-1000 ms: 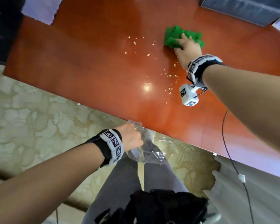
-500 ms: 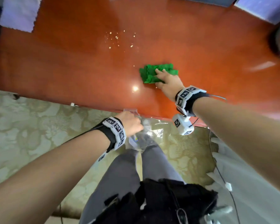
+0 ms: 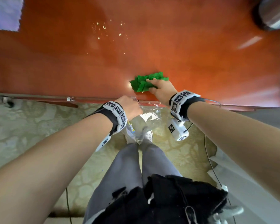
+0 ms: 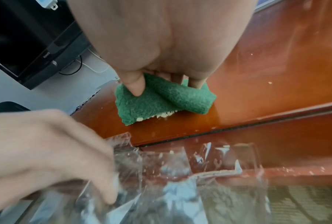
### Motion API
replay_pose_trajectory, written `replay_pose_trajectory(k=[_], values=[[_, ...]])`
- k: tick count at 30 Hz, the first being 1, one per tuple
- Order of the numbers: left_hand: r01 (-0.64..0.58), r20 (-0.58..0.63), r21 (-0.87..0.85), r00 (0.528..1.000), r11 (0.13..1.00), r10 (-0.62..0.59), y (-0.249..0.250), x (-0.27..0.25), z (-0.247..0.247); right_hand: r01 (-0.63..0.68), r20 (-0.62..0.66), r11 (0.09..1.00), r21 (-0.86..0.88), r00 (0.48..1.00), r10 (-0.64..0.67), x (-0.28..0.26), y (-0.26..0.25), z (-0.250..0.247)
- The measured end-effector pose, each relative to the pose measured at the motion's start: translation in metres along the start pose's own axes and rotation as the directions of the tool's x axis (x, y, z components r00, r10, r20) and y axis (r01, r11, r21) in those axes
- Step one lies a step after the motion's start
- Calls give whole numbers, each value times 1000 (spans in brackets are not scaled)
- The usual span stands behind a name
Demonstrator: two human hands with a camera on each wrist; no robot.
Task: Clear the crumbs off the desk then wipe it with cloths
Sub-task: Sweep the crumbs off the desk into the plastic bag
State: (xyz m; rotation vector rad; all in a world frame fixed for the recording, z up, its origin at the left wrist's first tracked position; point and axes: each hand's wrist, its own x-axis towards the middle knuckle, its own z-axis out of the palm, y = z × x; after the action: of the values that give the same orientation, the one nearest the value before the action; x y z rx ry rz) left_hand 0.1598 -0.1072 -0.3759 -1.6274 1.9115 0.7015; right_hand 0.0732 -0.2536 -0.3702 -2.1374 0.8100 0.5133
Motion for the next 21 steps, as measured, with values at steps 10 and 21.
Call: replay_pose_trajectory(k=[10, 21], values=[[51, 40, 41, 998, 998, -53, 11, -2, -10, -117, 106, 993, -24, 987, 119, -33, -11, -16], [66, 86, 20, 994, 998, -67, 20, -14, -8, -238, 146, 967, 91, 964, 223, -35, -4, -10]])
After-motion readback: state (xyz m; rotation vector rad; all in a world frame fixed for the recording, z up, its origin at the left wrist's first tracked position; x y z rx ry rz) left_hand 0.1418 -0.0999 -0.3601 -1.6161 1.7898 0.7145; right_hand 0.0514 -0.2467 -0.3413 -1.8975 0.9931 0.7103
